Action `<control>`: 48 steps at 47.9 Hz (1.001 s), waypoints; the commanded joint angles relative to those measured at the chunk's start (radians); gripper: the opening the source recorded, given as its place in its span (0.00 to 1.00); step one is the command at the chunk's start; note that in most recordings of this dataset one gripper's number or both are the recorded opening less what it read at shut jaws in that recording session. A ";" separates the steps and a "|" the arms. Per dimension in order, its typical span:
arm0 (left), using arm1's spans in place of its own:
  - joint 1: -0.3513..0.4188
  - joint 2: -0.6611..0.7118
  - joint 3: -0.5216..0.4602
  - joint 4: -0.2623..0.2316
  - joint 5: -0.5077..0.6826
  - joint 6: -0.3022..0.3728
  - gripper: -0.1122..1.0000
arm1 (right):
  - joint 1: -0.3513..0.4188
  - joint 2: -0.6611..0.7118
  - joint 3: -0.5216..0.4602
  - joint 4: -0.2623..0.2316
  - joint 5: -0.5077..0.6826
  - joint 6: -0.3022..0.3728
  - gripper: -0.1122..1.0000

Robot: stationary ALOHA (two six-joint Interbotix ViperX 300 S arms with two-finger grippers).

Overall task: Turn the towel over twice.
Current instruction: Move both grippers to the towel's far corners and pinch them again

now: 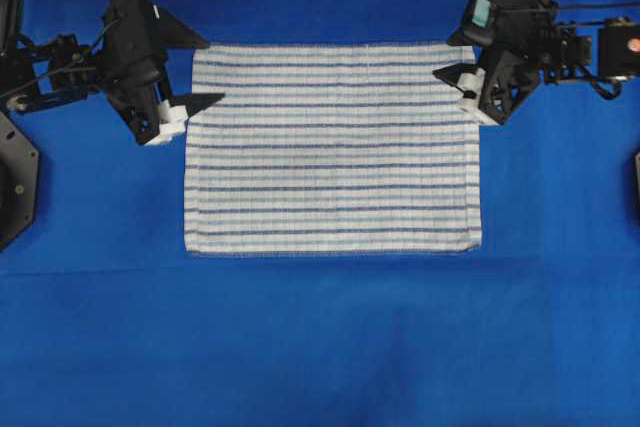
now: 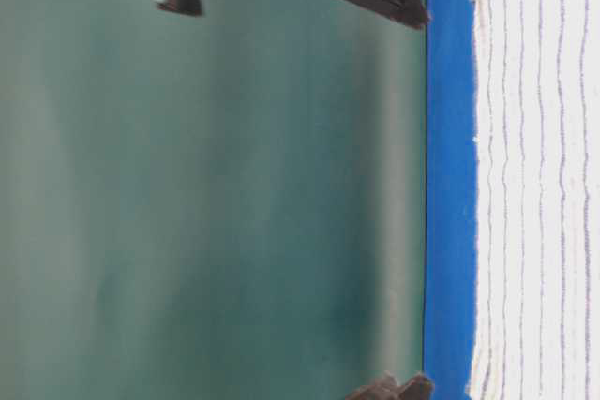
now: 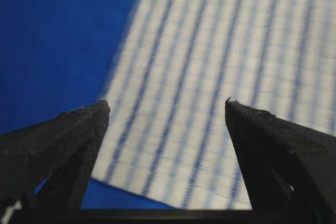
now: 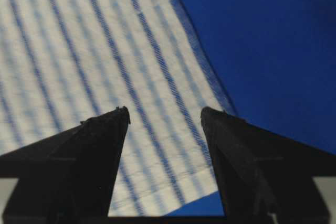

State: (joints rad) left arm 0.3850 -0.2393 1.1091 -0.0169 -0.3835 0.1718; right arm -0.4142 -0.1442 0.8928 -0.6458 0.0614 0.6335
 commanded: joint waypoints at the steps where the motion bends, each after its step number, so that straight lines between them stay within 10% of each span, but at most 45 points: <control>1: 0.040 0.040 -0.018 -0.002 -0.044 0.002 0.88 | -0.037 0.041 -0.023 -0.015 -0.044 0.002 0.66; 36: 0.124 0.293 -0.081 -0.002 -0.106 0.003 0.84 | -0.143 0.233 -0.058 -0.069 -0.103 0.002 0.63; 48: 0.126 0.305 -0.092 -0.002 -0.025 0.006 0.31 | -0.143 0.227 -0.048 -0.066 -0.106 0.003 0.18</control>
State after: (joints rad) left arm 0.5077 0.0736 1.0293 -0.0184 -0.4188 0.1764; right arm -0.5492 0.0951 0.8437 -0.7118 -0.0491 0.6366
